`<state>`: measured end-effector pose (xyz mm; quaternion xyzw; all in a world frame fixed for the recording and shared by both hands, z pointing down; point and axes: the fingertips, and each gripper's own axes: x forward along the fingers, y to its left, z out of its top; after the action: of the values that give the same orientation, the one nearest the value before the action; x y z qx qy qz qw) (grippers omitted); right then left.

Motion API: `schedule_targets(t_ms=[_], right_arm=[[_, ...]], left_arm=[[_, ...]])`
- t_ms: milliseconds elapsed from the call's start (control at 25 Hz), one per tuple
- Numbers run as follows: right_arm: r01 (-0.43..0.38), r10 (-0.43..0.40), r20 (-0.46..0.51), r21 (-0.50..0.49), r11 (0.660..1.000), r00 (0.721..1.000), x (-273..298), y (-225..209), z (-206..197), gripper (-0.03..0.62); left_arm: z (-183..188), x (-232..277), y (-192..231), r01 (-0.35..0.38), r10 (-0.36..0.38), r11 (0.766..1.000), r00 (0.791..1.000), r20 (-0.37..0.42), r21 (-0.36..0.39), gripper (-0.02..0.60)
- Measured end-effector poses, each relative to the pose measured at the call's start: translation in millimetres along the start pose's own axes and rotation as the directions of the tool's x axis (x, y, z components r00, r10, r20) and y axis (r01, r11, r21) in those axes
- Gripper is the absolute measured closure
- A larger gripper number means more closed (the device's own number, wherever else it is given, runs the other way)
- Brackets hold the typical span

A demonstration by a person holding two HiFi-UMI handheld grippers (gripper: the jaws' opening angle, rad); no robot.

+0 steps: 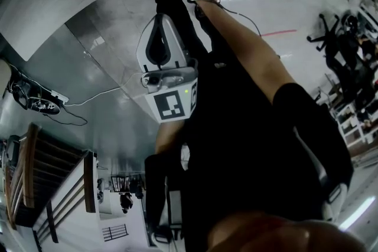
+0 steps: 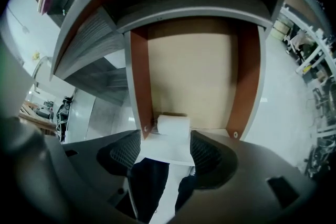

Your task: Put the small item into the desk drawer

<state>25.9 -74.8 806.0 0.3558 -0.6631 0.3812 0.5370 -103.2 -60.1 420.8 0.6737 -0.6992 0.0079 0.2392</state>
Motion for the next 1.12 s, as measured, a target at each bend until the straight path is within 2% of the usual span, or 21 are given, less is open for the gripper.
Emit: schedule_targets(t_ms=[120,160,240,280,400,480,520,600,680,760,920,1120], right_arm=[[0.009,-0.009,0.023,-0.018,1.0,1.0,-16,1,6,0.349],[0.001,-0.001,0.026,-0.021,1.0,1.0,-20,3,7,0.349],[-0.053,0.053,0.022,-0.004,0.999,0.998,-28,13,5,0.359],[-0.072,0.071,0.025,0.005,0.997,0.997,-33,15,4,0.376],[-0.046,0.046,0.066,-0.01,0.999,0.997,-49,7,11,0.442],[-0.103,0.102,0.054,0.016,0.995,0.993,-62,19,7,0.493],[-0.104,0.103,0.067,0.014,0.994,0.992,-68,18,9,0.511],[-0.049,0.051,0.12,-0.019,0.999,0.991,-80,3,17,0.54],[-0.057,0.058,0.115,-0.018,0.998,0.992,-93,1,15,0.572],[-0.108,0.108,0.084,0.0,0.994,0.991,-108,9,6,0.589],[-0.188,0.191,0.135,-0.033,0.982,0.972,-140,17,11,0.594],[-0.197,0.223,0.252,-0.124,0.973,0.942,-193,8,22,0.594]], left_arm=[[3,-6,-3,0.004,-0.004,1.0,1.0,0.0,0.01,0.592],[5,-9,-5,0.004,-0.004,1.0,1.0,0.001,0.012,0.592],[9,-13,-8,-0.004,0.004,1.0,1.0,0.009,0.011,0.592],[10,-15,-11,-0.004,0.004,1.0,1.0,0.008,0.018,0.592],[11,-25,-16,-0.001,0.001,0.999,1.0,0.002,0.047,0.592],[16,-31,-22,-0.005,0.005,0.999,1.0,0.012,0.052,0.592],[17,-34,-26,-0.006,0.005,0.998,1.0,0.016,0.055,0.592],[19,-41,-35,-0.005,0.004,0.998,1.0,0.02,0.064,0.592],[22,-47,-44,-0.004,0.002,0.998,1.0,0.028,0.066,0.592],[25,-54,-53,-0.006,0.004,0.998,0.999,0.039,0.07,0.592],[31,-66,-70,-0.012,0.008,0.997,0.998,0.062,0.076,0.592],[44,-80,-97,-0.022,0.012,0.995,0.995,0.101,0.099,0.592]])
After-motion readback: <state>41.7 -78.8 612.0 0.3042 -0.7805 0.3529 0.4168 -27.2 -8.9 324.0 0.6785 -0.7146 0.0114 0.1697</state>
